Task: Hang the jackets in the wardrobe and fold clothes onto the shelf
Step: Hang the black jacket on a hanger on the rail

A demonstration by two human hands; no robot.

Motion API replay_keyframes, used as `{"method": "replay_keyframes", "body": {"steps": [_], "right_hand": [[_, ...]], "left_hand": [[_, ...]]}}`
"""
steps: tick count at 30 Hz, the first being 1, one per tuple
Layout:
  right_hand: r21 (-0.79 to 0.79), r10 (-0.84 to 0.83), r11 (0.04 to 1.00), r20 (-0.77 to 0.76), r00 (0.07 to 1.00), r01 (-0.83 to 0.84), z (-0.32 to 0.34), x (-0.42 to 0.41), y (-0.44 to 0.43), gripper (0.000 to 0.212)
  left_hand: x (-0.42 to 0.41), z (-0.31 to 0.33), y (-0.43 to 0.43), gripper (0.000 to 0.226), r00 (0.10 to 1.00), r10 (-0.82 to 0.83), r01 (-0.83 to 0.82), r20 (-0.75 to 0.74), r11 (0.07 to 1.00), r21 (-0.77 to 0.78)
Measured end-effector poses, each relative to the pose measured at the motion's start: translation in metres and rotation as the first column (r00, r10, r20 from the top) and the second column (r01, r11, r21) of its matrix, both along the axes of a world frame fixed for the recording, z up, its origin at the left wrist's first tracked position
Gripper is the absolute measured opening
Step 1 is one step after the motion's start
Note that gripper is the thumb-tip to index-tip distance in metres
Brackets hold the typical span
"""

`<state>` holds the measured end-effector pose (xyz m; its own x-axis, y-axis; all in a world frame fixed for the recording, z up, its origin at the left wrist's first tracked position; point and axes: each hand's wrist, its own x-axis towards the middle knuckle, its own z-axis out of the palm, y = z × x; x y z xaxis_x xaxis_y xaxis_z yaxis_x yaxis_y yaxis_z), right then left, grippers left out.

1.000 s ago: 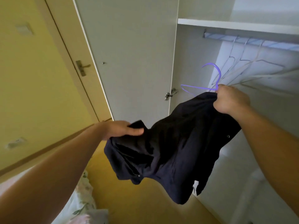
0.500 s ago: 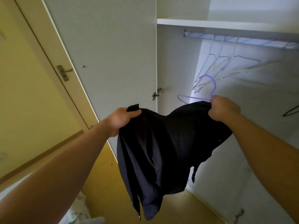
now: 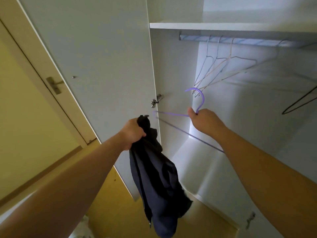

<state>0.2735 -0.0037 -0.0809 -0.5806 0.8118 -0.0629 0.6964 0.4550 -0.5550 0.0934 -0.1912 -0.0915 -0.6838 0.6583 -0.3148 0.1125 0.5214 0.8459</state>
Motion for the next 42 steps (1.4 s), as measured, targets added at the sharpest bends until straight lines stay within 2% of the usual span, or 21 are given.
{"method": "replay_keyframes", "body": {"steps": [2, 4, 5, 7, 9, 11, 13, 18, 21, 23, 26, 29, 31, 32, 34, 35, 36, 37, 39, 41, 42], "right_hand": [[-0.059, 0.018, 0.998, -0.015, 1.0, -0.019, 0.003, -0.004, -0.007, 0.048], [-0.11, 0.063, 0.992, 0.005, 0.998, -0.062, 0.006, -0.007, -0.011, 0.039], [-0.129, 0.084, 0.988, 0.031, 0.996, -0.08, 0.008, -0.009, -0.013, 0.037], [-0.147, 0.136, 0.982, 0.092, 0.986, -0.122, 0.01, -0.013, -0.02, 0.036], [-0.18, 0.204, 0.968, 0.173, 0.964, -0.173, 0.008, -0.019, -0.026, 0.034], [-0.226, 0.283, 0.947, 0.25, 0.926, -0.228, 0.005, -0.024, -0.035, 0.033], [-0.243, 0.365, 0.924, 0.332, 0.869, -0.295, 0.002, -0.03, -0.044, 0.033], [-0.289, 0.549, 0.836, 0.423, 0.721, -0.467, -0.01, -0.054, -0.081, 0.04], [-0.285, 0.619, 0.785, 0.366, 0.694, -0.55, -0.021, -0.073, -0.11, 0.05], [-0.26, 0.618, 0.786, 0.293, 0.729, -0.561, -0.031, -0.087, -0.131, 0.052], [-0.214, 0.548, 0.823, 0.056, 0.834, -0.526, -0.04, -0.102, -0.161, 0.055], [-0.222, 0.502, 0.819, -0.17, 0.848, -0.529, -0.038, -0.113, -0.189, 0.059], [-0.365, 0.355, 0.794, -0.372, 0.858, -0.487, -0.039, -0.12, -0.202, 0.057], [-0.49, 0.229, 0.733, -0.474, 0.85, -0.471, -0.04, -0.122, -0.208, 0.054], [-0.67, 0.007, 0.465, -0.65, 0.76, -0.578, -0.044, -0.123, -0.214, 0.045], [-0.713, -0.12, 0.248, -0.695, 0.709, -0.656, -0.044, -0.121, -0.217, 0.045], [-0.716, -0.251, 0.075, -0.688, 0.682, -0.694, -0.042, -0.12, -0.219, 0.05], [-0.705, -0.326, -0.009, -0.668, 0.669, -0.709, -0.044, -0.119, -0.22, 0.054], [-0.71, -0.297, 0.08, -0.687, 0.663, -0.7, -0.046, -0.119, -0.223, 0.059], [-0.712, -0.163, 0.314, -0.692, 0.704, -0.628, -0.037, -0.118, -0.227, 0.06], [-0.707, -0.097, 0.415, -0.66, 0.745, -0.573, -0.028, -0.117, -0.228, 0.061]], "left_hand": [[0.001, -0.016, -0.005, 0.041, 0.935, -0.146, 0.067, -0.324, 0.968, -0.243], [0.005, -0.033, -0.017, 0.034, 0.805, -0.374, 0.091, -0.46, 0.845, -0.527], [0.009, -0.038, -0.025, 0.032, 0.745, -0.487, 0.091, -0.455, 0.751, -0.654], [0.009, -0.049, -0.043, 0.031, 0.716, -0.588, 0.1, -0.376, 0.619, -0.779], [0.002, -0.055, -0.061, 0.029, 0.794, -0.519, 0.105, -0.316, 0.629, -0.77], [-0.012, -0.062, -0.077, 0.028, 0.923, -0.228, -0.012, -0.311, 0.79, -0.614], [-0.024, -0.07, -0.095, 0.031, 0.964, 0.087, -0.191, -0.251, 0.884, -0.426], [-0.03, -0.067, -0.133, 0.024, 0.895, 0.441, -0.446, -0.069, 0.873, -0.198], [-0.019, -0.048, -0.147, 0.014, 0.853, 0.515, -0.512, 0.09, 0.857, -0.053], [-0.006, -0.027, -0.151, 0.006, 0.862, 0.488, -0.498, 0.137, 0.866, 0.053], [0.013, 0.002, -0.156, 0.023, 0.874, 0.454, -0.482, 0.174, 0.857, 0.182], [0.034, 0.023, -0.157, 0.044, 0.893, 0.408, -0.448, 0.191, 0.846, 0.289], [0.051, 0.031, -0.153, 0.047, 0.928, 0.371, -0.364, 0.034, 0.885, 0.291], [0.059, 0.032, -0.15, 0.046, 0.937, 0.338, -0.308, -0.09, 0.919, 0.248], [0.075, 0.032, -0.146, 0.039, 0.916, 0.237, -0.209, -0.324, 0.971, 0.117], [0.08, 0.031, -0.145, 0.033, 0.895, 0.183, -0.176, -0.407, 0.983, 0.056], [0.084, 0.032, -0.144, 0.029, 0.872, 0.135, -0.146, -0.471, 0.989, 0.014], [0.084, 0.031, -0.146, 0.029, 0.842, 0.087, -0.115, -0.532, 0.993, -0.019], [0.077, 0.033, -0.153, 0.03, 0.673, -0.048, -0.04, -0.738, 0.994, -0.102], [0.061, 0.031, -0.162, 0.033, 0.414, -0.109, -0.005, -0.904, 0.992, -0.122], [0.054, 0.029, -0.166, 0.031, 0.351, -0.087, 0.01, -0.932, 0.996, -0.089]]}}
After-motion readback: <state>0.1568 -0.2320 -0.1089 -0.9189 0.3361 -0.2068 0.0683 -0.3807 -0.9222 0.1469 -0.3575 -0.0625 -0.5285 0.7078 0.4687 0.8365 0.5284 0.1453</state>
